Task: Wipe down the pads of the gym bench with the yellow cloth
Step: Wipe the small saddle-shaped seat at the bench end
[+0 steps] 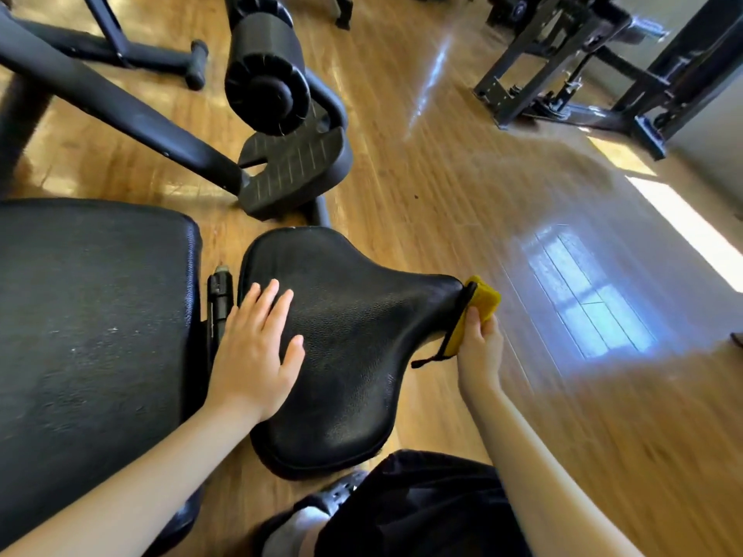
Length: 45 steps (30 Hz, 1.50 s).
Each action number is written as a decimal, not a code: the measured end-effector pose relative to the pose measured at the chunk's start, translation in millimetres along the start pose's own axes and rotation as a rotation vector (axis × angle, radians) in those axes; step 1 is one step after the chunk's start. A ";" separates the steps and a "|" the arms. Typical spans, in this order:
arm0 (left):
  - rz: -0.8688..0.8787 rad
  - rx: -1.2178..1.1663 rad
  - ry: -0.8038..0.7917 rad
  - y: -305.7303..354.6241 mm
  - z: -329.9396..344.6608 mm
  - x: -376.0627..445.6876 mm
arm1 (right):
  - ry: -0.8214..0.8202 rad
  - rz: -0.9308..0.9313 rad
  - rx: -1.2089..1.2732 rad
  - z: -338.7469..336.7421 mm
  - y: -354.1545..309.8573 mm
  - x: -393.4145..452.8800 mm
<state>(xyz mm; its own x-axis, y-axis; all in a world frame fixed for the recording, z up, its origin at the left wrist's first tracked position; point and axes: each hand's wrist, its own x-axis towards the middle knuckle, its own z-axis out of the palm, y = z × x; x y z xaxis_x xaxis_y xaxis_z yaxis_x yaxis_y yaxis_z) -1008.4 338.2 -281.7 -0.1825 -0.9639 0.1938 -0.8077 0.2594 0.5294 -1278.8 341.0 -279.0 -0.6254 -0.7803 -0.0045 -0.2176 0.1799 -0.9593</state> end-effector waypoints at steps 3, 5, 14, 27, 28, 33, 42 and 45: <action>0.000 0.008 0.003 0.3 -0.2 -0.1 | 0.059 0.021 0.082 6.9 8.2 -19.2; 0.001 0.002 0.004 -0.2 0.7 -0.4 | 0.050 -0.004 0.054 7.5 2.0 -9.6; 0.001 -0.011 0.010 -2.2 2.7 -1.2 | -0.589 -0.199 -0.917 29.3 -78.5 68.7; -0.030 -0.011 0.009 -2.9 2.5 -1.4 | -0.609 -0.437 -1.071 117.9 -96.6 37.8; -0.034 -0.006 0.005 -2.5 2.8 -1.6 | -0.632 -0.402 -1.038 128.2 -98.4 41.9; -0.045 -0.001 -0.004 -1.7 2.2 -1.2 | -0.620 -0.280 -0.862 162.5 -92.8 64.3; -0.041 -0.020 0.006 -0.9 1.2 -1.6 | -0.924 -0.383 -0.874 228.3 -117.6 54.6; -0.044 -0.016 0.001 -1.9 3.2 -1.9 | -1.101 -0.520 -0.883 241.0 -121.8 34.6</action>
<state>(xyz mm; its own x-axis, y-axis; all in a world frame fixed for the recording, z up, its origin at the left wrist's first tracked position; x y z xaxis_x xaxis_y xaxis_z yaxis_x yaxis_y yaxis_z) -1008.3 339.3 -285.8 -0.1466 -0.9744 0.1705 -0.8060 0.2175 0.5505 -1093.4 147.7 -230.4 0.4341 -0.8438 -0.3154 -0.8520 -0.2708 -0.4481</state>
